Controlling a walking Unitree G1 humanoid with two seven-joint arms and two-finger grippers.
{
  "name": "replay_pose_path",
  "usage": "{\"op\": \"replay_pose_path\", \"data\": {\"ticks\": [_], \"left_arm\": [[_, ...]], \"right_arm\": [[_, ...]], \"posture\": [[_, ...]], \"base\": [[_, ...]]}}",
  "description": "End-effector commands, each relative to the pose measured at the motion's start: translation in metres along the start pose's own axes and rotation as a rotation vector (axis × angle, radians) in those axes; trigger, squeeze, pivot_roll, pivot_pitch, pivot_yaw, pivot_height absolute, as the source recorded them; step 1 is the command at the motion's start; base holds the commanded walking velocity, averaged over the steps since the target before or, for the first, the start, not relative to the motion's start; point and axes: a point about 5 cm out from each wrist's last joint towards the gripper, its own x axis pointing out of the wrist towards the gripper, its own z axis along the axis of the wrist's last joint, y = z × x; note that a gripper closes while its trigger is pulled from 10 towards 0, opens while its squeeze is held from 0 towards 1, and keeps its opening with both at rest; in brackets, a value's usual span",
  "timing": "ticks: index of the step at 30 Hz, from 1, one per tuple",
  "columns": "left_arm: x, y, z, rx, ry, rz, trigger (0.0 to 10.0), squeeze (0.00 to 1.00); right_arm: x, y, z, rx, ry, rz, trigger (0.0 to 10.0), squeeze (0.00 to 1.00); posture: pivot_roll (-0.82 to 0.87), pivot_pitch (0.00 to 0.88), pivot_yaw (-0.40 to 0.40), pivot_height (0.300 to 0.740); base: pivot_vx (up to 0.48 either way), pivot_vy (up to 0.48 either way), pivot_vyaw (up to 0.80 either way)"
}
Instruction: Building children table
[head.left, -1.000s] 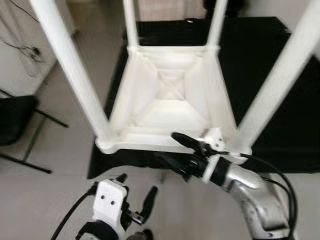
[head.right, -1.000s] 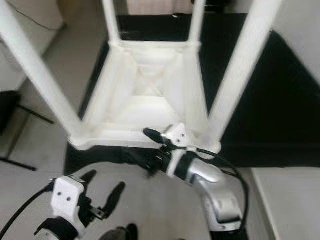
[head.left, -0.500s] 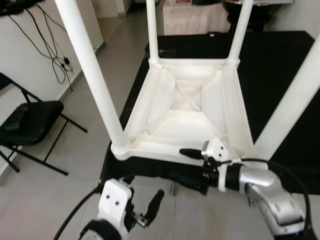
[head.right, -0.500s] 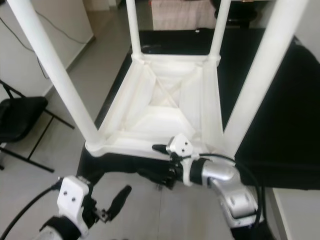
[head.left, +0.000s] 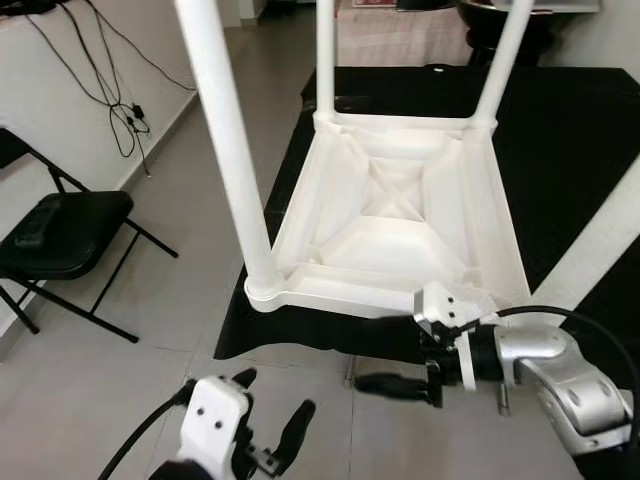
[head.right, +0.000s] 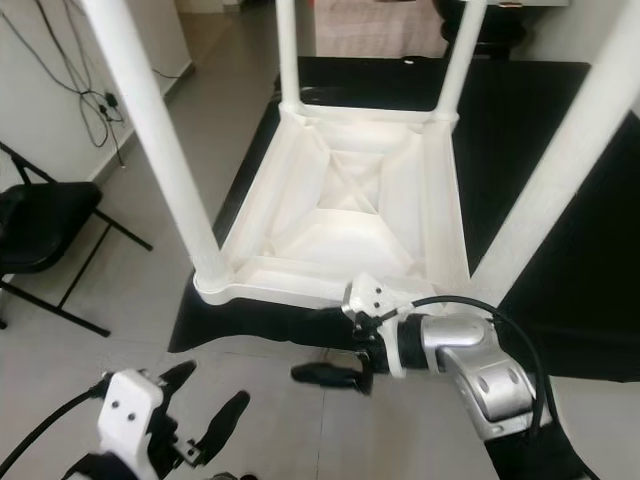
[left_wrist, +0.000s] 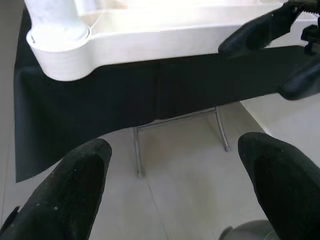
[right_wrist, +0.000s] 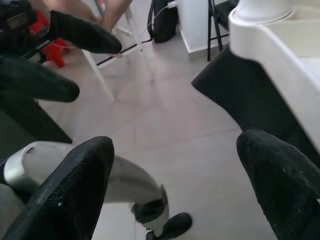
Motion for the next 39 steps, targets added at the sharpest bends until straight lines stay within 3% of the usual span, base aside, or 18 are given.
{"op": "replay_pose_path", "data": {"ticks": [1,3,5,7,10,22,39], "left_arm": [[-0.002,0.001,0.002,0.009,-0.002,-0.009,10.0,0.00],[-0.001,0.001,0.003,0.013,-0.003,-0.006,10.0,0.00],[-0.001,0.001,0.003,0.013,-0.003,-0.006,10.0,0.00],[-0.001,0.001,0.003,0.020,0.000,-0.008,10.0,0.00],[-0.001,0.002,0.004,0.024,0.002,-0.012,10.0,0.00],[0.000,0.002,0.005,0.030,-0.005,-0.008,10.0,0.00],[0.001,0.003,0.008,0.040,-0.012,0.003,10.0,0.00]], "right_arm": [[0.002,0.004,0.000,-0.002,0.008,0.027,10.0,0.00],[0.005,-0.004,-0.007,-0.016,0.084,-0.050,10.0,0.00],[0.005,-0.004,-0.007,-0.016,0.084,-0.050,10.0,0.00],[0.006,-0.017,-0.011,-0.037,0.149,-0.151,10.0,0.00],[0.004,-0.028,-0.007,-0.044,0.164,-0.234,10.0,0.00],[0.003,-0.056,0.012,-0.052,0.106,-0.429,10.0,0.00],[0.034,-0.075,0.043,-0.113,0.042,-0.578,10.0,0.00]], "posture": [[-0.05,0.155,-0.001,0.740],[-0.05,0.157,-0.001,0.740],[-0.05,0.157,-0.001,0.740],[-0.05,0.159,0.002,0.740],[-0.05,0.159,0.005,0.740],[-0.05,0.160,0.004,0.740],[-0.04,0.160,-0.003,0.740]], "base": [[0.000,0.000,0.00],[0.000,0.000,0.00],[0.000,0.000,0.00],[0.000,0.000,0.00],[0.000,0.000,0.00],[0.000,0.000,0.00],[0.000,0.000,0.00]]}}
